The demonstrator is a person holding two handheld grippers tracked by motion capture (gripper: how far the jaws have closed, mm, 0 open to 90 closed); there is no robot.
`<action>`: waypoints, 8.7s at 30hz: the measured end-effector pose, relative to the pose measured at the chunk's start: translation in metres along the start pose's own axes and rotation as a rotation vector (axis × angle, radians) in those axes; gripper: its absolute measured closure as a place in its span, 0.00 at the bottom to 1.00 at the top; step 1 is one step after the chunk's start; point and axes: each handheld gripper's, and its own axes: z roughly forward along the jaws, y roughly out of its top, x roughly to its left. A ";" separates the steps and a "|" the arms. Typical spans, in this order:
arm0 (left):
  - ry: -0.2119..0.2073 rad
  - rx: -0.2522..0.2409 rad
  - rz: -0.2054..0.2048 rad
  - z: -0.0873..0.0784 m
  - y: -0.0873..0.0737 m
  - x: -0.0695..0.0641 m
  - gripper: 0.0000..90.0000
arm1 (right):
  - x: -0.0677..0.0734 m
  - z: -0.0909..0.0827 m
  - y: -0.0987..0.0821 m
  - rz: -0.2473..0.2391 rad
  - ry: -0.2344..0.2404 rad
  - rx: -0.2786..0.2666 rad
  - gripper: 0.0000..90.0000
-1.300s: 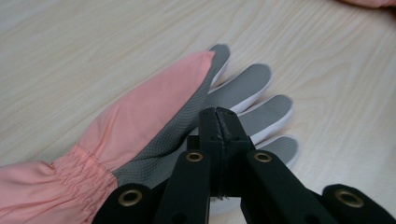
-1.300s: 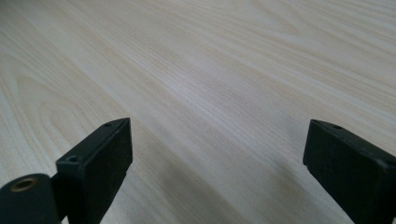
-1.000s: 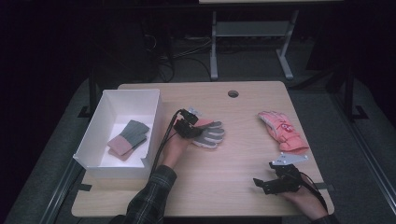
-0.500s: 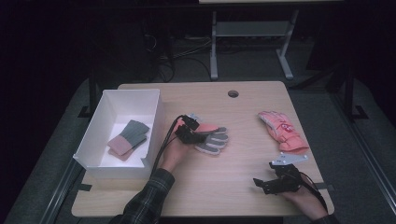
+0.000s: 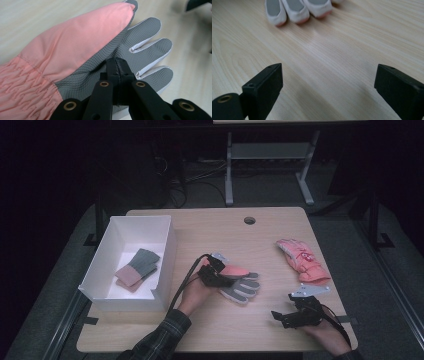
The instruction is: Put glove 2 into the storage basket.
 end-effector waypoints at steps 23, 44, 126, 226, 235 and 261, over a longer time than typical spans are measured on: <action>0.029 -0.062 0.075 -0.030 0.027 -0.010 1.00 | 0.020 -0.012 0.011 -0.071 0.090 -0.022 0.33; 0.105 0.044 0.084 -0.009 0.029 0.031 1.00 | 0.082 0.043 0.039 -0.258 0.260 0.061 1.00; 0.002 -0.002 0.147 -0.057 -0.091 -0.054 0.38 | -0.061 0.012 0.103 -0.017 -0.032 -0.019 0.60; 0.053 -0.013 0.110 -0.062 -0.102 -0.039 0.22 | 0.002 -0.028 0.132 -0.133 0.272 0.050 0.98; 0.049 0.002 0.109 -0.061 -0.103 -0.039 0.21 | 0.028 -0.014 0.128 -0.169 0.315 0.088 0.98; 0.053 0.010 0.127 -0.060 -0.103 -0.040 0.21 | 0.041 0.033 0.116 -0.185 0.317 0.185 0.85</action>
